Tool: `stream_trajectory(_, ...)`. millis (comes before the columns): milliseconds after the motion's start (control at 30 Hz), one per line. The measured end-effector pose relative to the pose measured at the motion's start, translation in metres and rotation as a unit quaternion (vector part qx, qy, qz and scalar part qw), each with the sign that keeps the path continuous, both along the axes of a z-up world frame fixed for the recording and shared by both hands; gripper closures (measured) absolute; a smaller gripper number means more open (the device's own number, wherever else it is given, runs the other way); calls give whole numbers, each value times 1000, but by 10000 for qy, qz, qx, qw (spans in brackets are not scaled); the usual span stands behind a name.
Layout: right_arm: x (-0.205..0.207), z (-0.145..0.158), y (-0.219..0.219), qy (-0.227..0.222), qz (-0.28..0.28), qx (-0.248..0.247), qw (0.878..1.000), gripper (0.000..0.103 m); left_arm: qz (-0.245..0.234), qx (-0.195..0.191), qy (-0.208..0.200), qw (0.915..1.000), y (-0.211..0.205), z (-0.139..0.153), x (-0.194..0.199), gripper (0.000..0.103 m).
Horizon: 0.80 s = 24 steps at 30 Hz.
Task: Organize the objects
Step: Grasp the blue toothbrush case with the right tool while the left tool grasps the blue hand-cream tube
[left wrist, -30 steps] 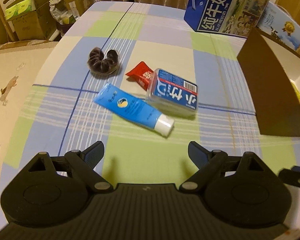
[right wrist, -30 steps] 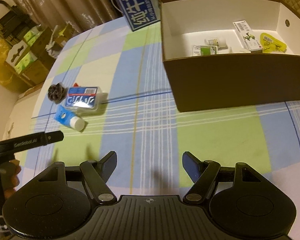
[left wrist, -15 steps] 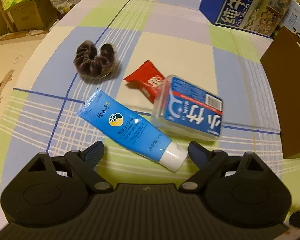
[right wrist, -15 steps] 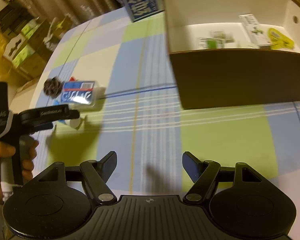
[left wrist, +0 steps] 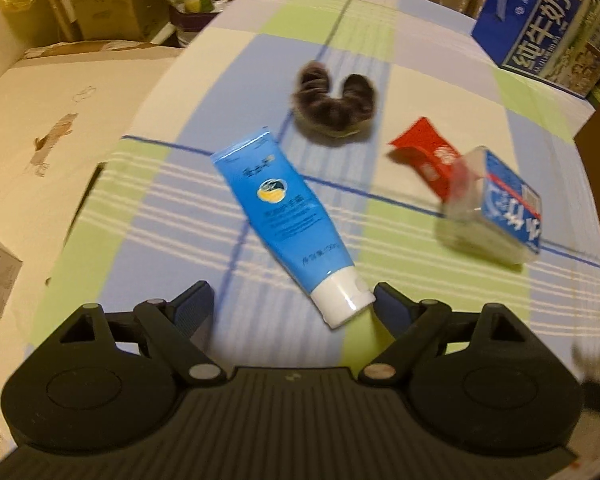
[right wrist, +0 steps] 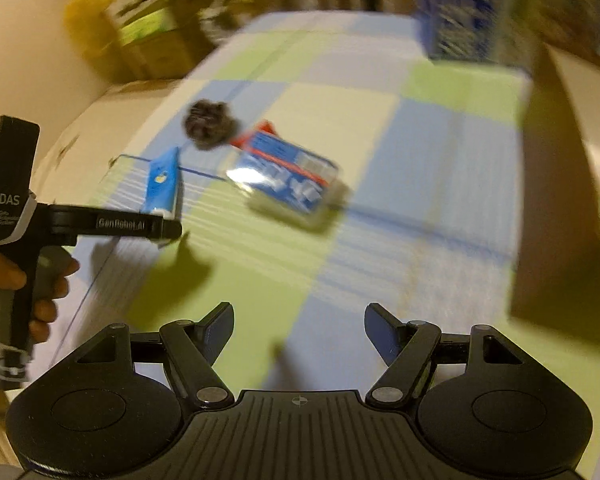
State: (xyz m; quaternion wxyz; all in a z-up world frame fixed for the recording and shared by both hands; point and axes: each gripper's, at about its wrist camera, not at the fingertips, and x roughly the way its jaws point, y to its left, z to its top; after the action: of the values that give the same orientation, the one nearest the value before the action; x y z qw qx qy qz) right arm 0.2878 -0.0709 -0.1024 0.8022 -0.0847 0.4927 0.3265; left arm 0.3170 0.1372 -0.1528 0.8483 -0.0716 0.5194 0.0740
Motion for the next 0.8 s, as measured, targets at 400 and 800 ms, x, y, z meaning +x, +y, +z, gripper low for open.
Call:
stream_trajectory(400,46,-30,79,-1539,2293,-761,9581,33,57,51,21,10000,20,1,-11,17)
stream_trajectory(800,68,-36,83,-1027,2275,-582,9666,43,224,-149,-16,9996,23,0,19,18)
